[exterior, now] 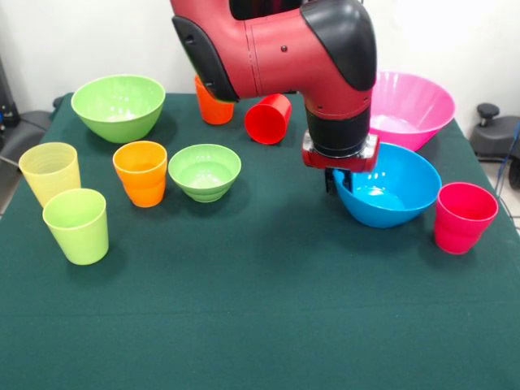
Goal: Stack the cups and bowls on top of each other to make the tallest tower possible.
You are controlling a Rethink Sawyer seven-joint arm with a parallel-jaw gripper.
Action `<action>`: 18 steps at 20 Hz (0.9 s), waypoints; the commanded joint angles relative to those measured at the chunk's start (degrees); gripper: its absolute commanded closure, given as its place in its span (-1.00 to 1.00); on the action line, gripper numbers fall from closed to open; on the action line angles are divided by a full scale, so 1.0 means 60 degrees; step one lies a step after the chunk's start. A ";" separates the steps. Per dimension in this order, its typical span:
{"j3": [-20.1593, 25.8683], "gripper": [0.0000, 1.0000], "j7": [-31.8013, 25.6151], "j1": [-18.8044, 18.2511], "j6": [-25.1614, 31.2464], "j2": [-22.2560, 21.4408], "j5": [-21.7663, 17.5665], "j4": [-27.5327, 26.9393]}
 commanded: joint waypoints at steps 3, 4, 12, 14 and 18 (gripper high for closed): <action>0.0143 1.00 -0.0494 0.0167 -0.0261 0.0315 -0.0588 0.0058; 0.0137 1.00 -0.0422 0.0155 -0.0315 0.0315 -0.0555 0.0103; 0.0442 1.00 -0.0375 -0.0359 -0.0286 -0.0215 -0.0172 0.0577; 0.0517 1.00 -0.0303 -0.0448 -0.0165 -0.0435 -0.0016 0.0669; 0.0699 1.00 -0.0315 -0.0706 -0.0040 -0.0746 0.0146 0.0849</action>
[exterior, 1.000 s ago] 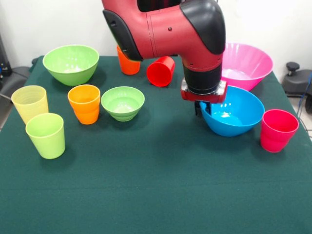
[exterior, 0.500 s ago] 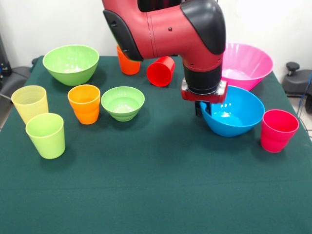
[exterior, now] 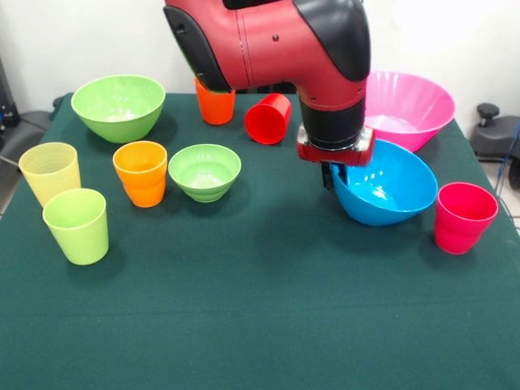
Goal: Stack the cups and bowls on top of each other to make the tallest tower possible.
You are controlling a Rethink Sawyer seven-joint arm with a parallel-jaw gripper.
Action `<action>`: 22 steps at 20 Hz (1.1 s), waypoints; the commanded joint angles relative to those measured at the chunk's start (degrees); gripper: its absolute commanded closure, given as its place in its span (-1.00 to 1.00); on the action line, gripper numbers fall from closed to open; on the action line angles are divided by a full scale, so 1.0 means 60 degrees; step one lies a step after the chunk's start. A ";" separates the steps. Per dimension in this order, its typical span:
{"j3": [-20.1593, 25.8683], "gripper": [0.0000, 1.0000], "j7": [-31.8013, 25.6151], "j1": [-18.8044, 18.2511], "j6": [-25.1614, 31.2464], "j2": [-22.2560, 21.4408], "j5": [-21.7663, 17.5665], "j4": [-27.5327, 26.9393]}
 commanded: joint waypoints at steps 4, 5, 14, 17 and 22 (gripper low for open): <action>0.0850 1.00 -0.0435 -0.0679 0.0057 -0.0476 0.0260 0.0561; 0.0927 1.00 -0.0446 -0.0743 0.0045 -0.0496 0.0278 0.0610; 0.1525 1.00 -0.0682 -0.1298 0.0324 -0.0720 0.0482 0.0801; 0.1659 1.00 -0.0790 -0.1438 0.0463 -0.0726 0.0515 0.0723; 0.1913 1.00 -0.0823 -0.1768 0.0362 -0.0998 0.0480 0.1243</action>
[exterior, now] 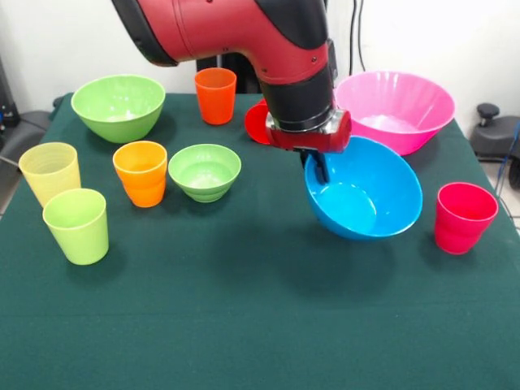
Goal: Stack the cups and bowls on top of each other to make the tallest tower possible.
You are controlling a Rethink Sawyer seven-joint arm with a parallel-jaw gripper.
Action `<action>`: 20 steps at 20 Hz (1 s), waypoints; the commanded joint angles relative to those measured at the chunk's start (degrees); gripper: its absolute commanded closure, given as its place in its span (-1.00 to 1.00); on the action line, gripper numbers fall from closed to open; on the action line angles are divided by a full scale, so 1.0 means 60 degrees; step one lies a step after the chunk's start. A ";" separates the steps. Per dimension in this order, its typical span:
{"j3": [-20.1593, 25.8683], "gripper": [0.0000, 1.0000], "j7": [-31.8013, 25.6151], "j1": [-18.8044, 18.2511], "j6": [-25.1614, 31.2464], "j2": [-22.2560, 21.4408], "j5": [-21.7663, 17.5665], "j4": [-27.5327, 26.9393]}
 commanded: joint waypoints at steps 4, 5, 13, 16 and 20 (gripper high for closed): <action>0.0935 1.00 -0.0922 -0.0542 0.0449 -0.0516 0.0015 0.1068; 0.0957 1.00 -0.0943 -0.0624 0.0481 -0.0575 -0.0019 0.1125; 0.0939 1.00 -0.1227 -0.1194 0.0815 -0.1050 -0.0273 0.1484; 0.0832 1.00 -0.1189 -0.1305 0.0870 -0.1299 -0.0370 0.1702; 0.0803 1.00 -0.1163 -0.1474 0.0751 -0.1506 -0.0471 0.2011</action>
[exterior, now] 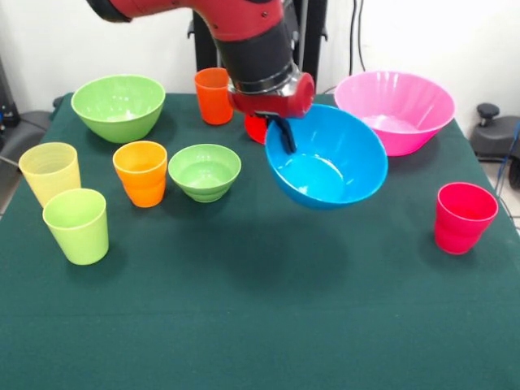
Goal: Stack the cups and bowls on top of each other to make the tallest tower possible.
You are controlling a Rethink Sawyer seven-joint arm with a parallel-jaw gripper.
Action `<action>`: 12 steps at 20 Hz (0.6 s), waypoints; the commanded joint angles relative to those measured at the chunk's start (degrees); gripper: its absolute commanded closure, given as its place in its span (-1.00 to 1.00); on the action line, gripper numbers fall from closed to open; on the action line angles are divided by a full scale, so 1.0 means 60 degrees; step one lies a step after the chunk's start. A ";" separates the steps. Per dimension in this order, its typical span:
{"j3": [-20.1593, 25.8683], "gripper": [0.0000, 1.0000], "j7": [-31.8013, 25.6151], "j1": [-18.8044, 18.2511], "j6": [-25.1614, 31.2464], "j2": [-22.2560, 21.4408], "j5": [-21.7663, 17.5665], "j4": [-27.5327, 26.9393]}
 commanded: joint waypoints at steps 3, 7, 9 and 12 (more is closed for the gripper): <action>0.0276 1.00 -0.1179 -0.0324 0.0632 -0.0603 -0.0539 0.1031; 0.0372 1.00 -0.1232 -0.0579 0.0490 -0.0722 -0.0565 0.1292; 0.0352 1.00 -0.1261 -0.0682 0.0450 -0.0793 -0.0623 0.1379; 0.0269 1.00 -0.1331 -0.0832 0.0325 -0.0806 -0.0808 0.1471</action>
